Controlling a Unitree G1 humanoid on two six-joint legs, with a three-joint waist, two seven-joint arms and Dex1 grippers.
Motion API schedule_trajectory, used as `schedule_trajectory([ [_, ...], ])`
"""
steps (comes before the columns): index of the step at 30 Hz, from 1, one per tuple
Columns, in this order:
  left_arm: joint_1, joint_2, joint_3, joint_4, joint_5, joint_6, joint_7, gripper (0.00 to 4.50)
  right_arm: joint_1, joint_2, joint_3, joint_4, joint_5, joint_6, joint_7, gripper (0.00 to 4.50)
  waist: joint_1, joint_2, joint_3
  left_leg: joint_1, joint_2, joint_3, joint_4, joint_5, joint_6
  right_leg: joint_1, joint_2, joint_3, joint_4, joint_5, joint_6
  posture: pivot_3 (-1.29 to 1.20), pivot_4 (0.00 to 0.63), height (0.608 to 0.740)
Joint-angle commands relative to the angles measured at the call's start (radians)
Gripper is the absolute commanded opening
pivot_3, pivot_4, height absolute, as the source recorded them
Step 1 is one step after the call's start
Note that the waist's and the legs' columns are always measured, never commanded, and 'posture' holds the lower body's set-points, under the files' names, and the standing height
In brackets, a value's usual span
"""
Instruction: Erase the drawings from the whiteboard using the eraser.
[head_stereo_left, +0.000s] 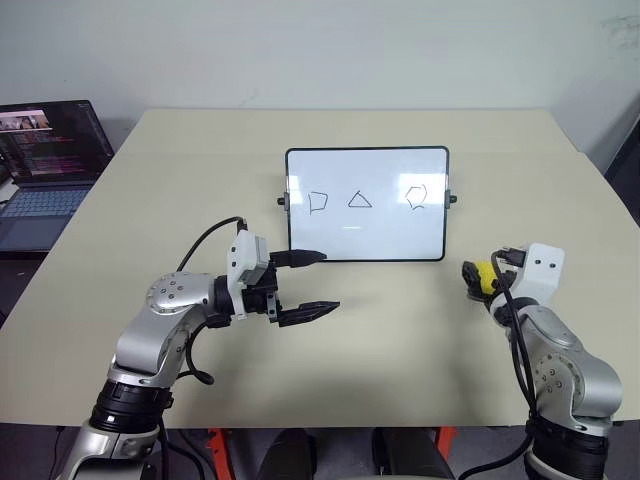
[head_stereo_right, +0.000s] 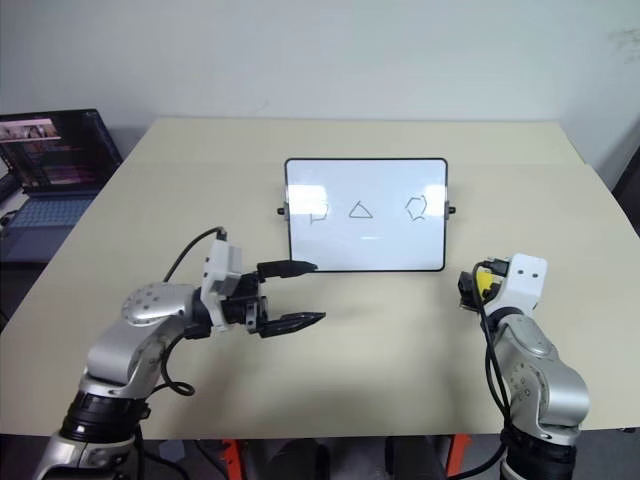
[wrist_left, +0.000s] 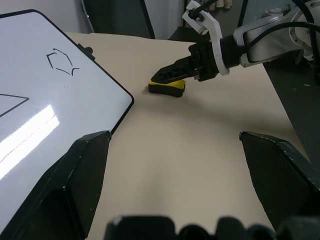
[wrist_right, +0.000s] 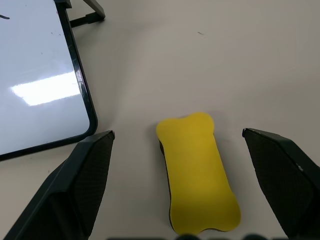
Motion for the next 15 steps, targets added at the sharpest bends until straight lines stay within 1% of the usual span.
schedule_trajectory([
  [1, -0.017, 0.004, 0.010, -0.037, -0.020, 0.005, -0.002, 4.50, -0.002, -0.004, 0.002, 0.015, -0.010, -0.047, 0.019, 4.49, 0.000, 0.000, 0.000, 0.000, 0.000, 0.000, 0.000, 0.000, 0.000, 0.000, 0.000, 0.000, 0.000, 0.000, 0.000, 0.00, 0.150, 0.740],
  [15, -0.024, -0.003, 0.010, -0.054, -0.023, 0.017, 0.013, 4.50, -0.042, -0.038, 0.001, 0.130, -0.028, -0.117, 0.077, 4.49, 0.000, 0.000, 0.000, 0.000, 0.000, 0.000, 0.000, 0.000, 0.000, 0.000, 0.000, 0.000, 0.000, 0.000, 0.000, 0.00, 0.150, 0.740],
])
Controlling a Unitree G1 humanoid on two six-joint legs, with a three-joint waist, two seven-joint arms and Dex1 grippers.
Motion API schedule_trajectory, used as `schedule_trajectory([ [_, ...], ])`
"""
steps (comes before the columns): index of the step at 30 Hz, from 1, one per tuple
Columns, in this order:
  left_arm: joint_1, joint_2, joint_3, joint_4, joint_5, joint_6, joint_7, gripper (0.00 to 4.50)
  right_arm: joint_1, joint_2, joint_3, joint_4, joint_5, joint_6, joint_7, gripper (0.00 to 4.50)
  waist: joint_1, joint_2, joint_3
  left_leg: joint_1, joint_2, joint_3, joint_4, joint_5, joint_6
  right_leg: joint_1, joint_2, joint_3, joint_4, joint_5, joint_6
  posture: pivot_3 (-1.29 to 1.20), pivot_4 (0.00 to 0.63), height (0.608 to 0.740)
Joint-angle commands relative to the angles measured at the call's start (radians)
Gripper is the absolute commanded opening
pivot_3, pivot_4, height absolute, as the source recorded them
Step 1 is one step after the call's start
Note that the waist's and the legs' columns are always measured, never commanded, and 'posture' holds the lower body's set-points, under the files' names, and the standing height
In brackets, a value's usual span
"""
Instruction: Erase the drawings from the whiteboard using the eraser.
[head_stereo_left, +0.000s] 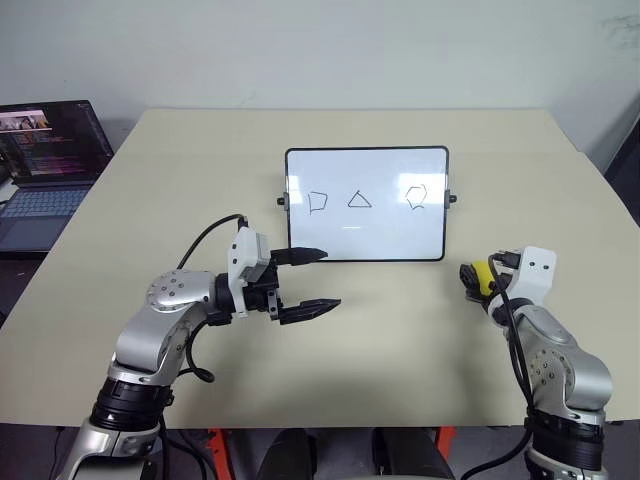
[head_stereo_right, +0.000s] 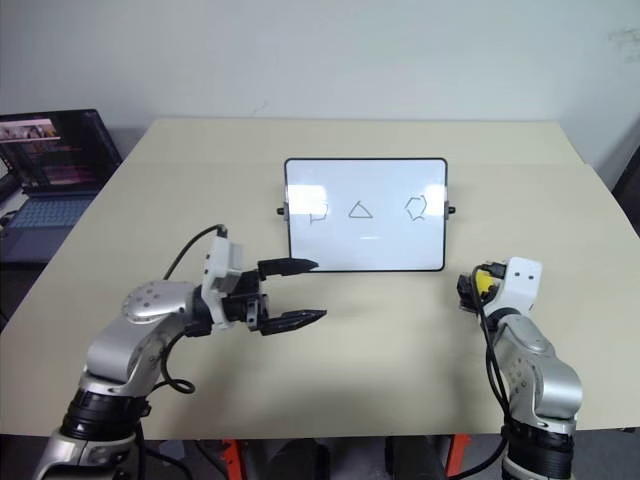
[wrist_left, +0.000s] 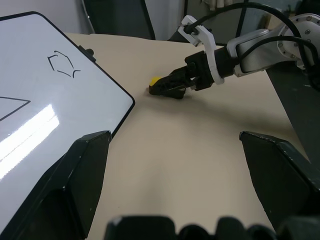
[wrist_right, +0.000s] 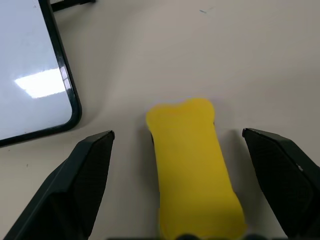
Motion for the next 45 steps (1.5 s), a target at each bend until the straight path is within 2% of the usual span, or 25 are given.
schedule_trajectory([
  [1, -0.012, -0.003, 0.010, -0.045, -0.022, 0.001, 0.005, 4.50, -0.017, -0.011, -0.004, 0.000, -0.002, -0.032, 0.012, 4.49, 0.000, 0.000, 0.000, 0.000, 0.000, 0.000, 0.000, 0.000, 0.000, 0.000, 0.000, 0.000, 0.000, 0.000, 0.000, 0.00, 0.150, 0.740],
  [35, -0.029, -0.010, 0.014, -0.026, -0.017, -0.009, 0.000, 4.50, -0.025, -0.020, -0.018, 0.048, -0.008, -0.070, 0.014, 4.49, 0.000, 0.000, 0.000, 0.000, 0.000, 0.000, 0.000, 0.000, 0.000, 0.000, 0.000, 0.000, 0.000, 0.000, 0.000, 0.00, 0.150, 0.740],
  [38, -0.033, -0.010, 0.015, -0.021, -0.015, -0.012, -0.001, 4.50, -0.025, -0.017, -0.019, 0.047, -0.004, -0.069, 0.015, 3.87, 0.000, 0.000, 0.000, 0.000, 0.000, 0.000, 0.000, 0.000, 0.000, 0.000, 0.000, 0.000, 0.000, 0.000, 0.000, 0.00, 0.150, 0.740],
  [45, -0.031, -0.009, 0.015, -0.017, -0.015, -0.018, -0.006, 4.50, -0.027, -0.013, -0.023, 0.044, 0.003, -0.070, 0.016, 1.41, 0.000, 0.000, 0.000, 0.000, 0.000, 0.000, 0.000, 0.000, 0.000, 0.000, 0.000, 0.000, 0.000, 0.000, 0.000, 0.00, 0.150, 0.740],
])
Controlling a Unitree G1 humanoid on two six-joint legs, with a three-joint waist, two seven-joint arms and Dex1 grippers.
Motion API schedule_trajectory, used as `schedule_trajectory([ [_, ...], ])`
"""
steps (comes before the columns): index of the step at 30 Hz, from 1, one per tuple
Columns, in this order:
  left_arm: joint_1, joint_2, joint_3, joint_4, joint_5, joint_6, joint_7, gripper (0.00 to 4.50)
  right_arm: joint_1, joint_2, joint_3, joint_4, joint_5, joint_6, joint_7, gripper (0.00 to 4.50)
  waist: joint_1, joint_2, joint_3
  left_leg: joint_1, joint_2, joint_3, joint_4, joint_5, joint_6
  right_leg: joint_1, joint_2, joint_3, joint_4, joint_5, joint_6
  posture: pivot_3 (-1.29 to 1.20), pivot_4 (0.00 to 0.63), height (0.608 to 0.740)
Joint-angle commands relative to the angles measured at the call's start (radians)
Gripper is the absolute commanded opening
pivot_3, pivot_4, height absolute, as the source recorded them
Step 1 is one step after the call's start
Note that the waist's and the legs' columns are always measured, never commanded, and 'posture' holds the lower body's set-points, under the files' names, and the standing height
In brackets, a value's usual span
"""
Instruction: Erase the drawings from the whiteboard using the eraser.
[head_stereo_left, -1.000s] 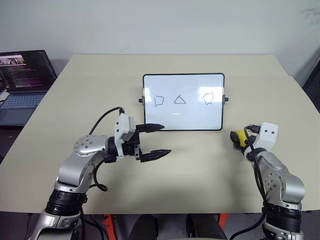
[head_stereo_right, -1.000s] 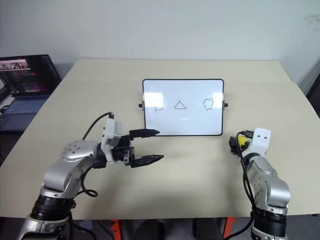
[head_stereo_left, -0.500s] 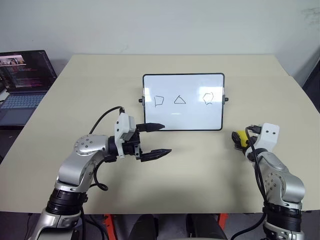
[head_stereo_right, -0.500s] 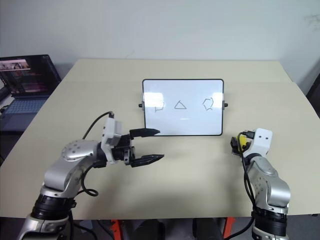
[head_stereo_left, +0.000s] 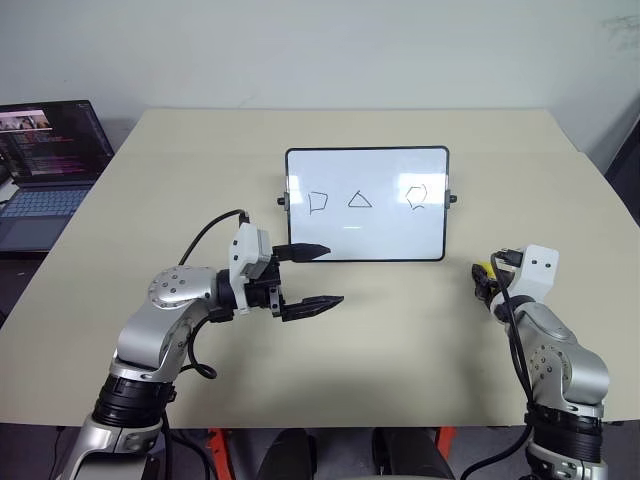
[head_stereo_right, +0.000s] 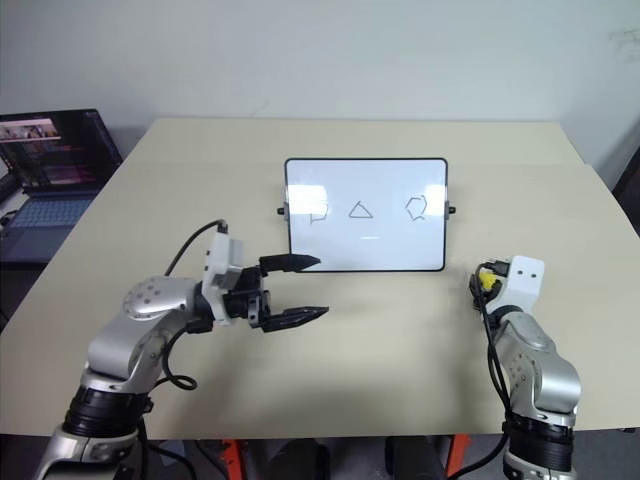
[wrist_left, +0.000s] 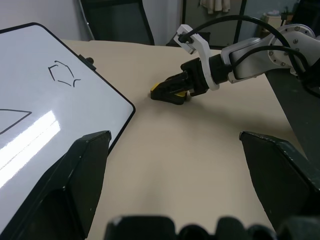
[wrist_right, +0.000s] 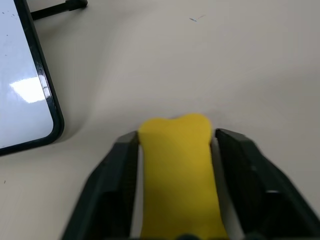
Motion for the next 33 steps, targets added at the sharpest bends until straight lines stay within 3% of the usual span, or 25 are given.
schedule_trajectory([
  [1, -0.011, -0.002, 0.014, -0.013, -0.013, -0.020, -0.006, 4.50, -0.014, 0.000, -0.013, -0.027, 0.011, -0.018, 0.005, 1.28, 0.000, 0.000, 0.000, 0.000, 0.000, 0.000, 0.000, 0.000, 0.000, 0.000, 0.000, 0.000, 0.000, 0.000, 0.000, 0.00, 0.150, 0.740],
  [19, 0.001, -0.001, 0.020, 0.011, -0.007, -0.048, -0.016, 4.50, -0.043, -0.009, 0.003, -0.069, 0.009, 0.010, -0.003, 1.27, 0.000, 0.000, 0.000, 0.000, 0.000, 0.000, 0.000, 0.000, 0.000, 0.000, 0.000, 0.000, 0.000, 0.000, 0.000, 0.00, 0.150, 0.740],
  [33, -0.050, -0.038, 0.067, 0.119, 0.028, -0.102, 0.080, 4.50, -0.161, -0.096, 0.123, -0.074, -0.049, -0.116, 0.100, 1.27, 0.000, 0.000, 0.000, 0.000, 0.000, 0.000, 0.000, 0.000, 0.000, 0.000, 0.000, 0.000, 0.000, 0.000, 0.000, 0.00, 0.150, 0.740],
])
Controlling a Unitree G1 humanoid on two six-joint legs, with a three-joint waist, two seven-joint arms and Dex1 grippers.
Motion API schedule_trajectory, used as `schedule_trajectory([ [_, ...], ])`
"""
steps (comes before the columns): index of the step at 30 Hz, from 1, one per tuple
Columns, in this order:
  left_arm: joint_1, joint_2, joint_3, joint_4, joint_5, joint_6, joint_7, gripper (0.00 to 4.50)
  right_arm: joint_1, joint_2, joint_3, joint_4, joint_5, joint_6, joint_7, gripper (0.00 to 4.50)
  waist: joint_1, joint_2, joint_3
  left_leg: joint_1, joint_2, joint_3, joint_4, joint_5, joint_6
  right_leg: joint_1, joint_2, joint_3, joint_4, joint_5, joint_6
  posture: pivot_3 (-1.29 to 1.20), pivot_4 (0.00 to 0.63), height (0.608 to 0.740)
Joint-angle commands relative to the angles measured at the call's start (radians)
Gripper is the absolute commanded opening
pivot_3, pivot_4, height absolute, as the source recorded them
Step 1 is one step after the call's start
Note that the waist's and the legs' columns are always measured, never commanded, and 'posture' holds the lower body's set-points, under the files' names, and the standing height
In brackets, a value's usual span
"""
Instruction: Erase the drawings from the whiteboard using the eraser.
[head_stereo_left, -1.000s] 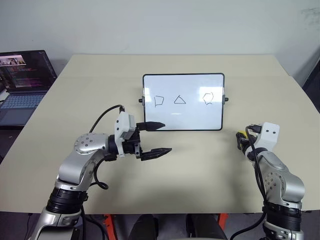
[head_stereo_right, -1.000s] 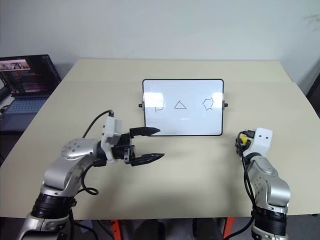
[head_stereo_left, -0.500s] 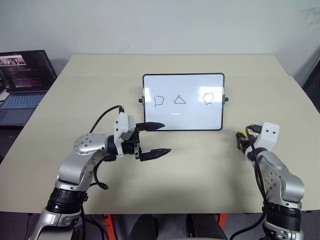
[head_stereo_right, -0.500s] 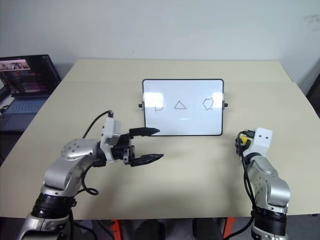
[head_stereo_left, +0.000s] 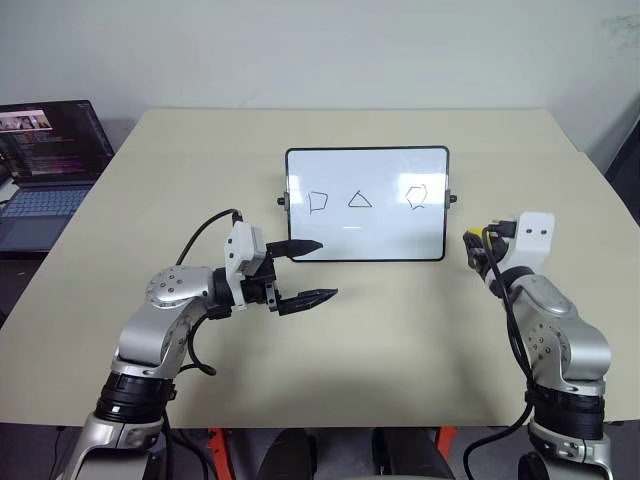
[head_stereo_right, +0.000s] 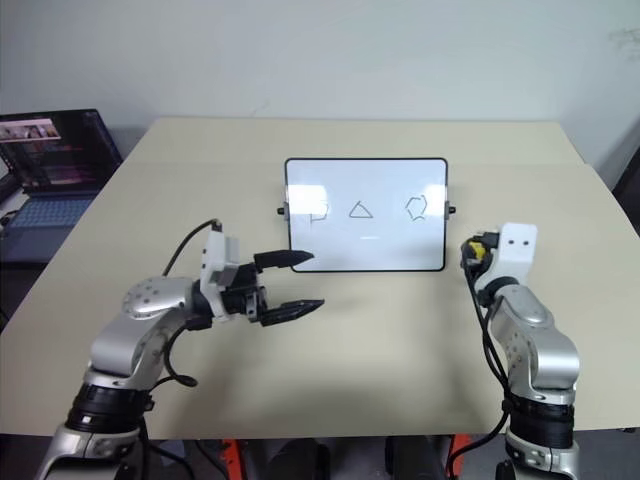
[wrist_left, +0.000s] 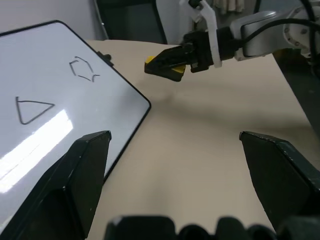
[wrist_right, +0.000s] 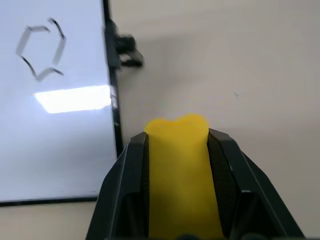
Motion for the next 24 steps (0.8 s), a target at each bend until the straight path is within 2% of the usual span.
schedule_trajectory([
  [1, -0.036, -0.013, 0.046, 0.040, 0.018, -0.043, 0.048, 4.50, -0.047, -0.022, 0.030, -0.022, -0.023, -0.076, 0.037, 1.27, 0.000, 0.000, 0.000, 0.000, 0.000, 0.000, 0.000, 0.000, 0.000, 0.000, 0.000, 0.000, 0.000, 0.000, 0.000, 0.00, 0.150, 0.740],
  [10, -0.061, -0.052, 0.087, 0.106, 0.028, -0.070, 0.138, 4.50, -0.131, -0.018, 0.062, 0.063, -0.058, -0.150, 0.064, 1.27, 0.001, 0.000, 0.000, 0.000, 0.000, 0.000, 0.000, 0.000, 0.000, 0.000, 0.000, 0.000, 0.000, 0.000, 0.000, 0.00, 0.150, 0.740],
  [24, -0.062, -0.092, 0.059, 0.093, 0.050, -0.075, 0.164, 4.50, -0.272, 0.021, 0.098, 0.213, -0.087, -0.240, 0.078, 1.27, 0.000, 0.000, 0.000, -0.001, 0.000, 0.000, 0.000, 0.000, 0.000, -0.001, 0.000, 0.000, 0.000, 0.000, 0.000, 0.00, 0.150, 0.740],
])
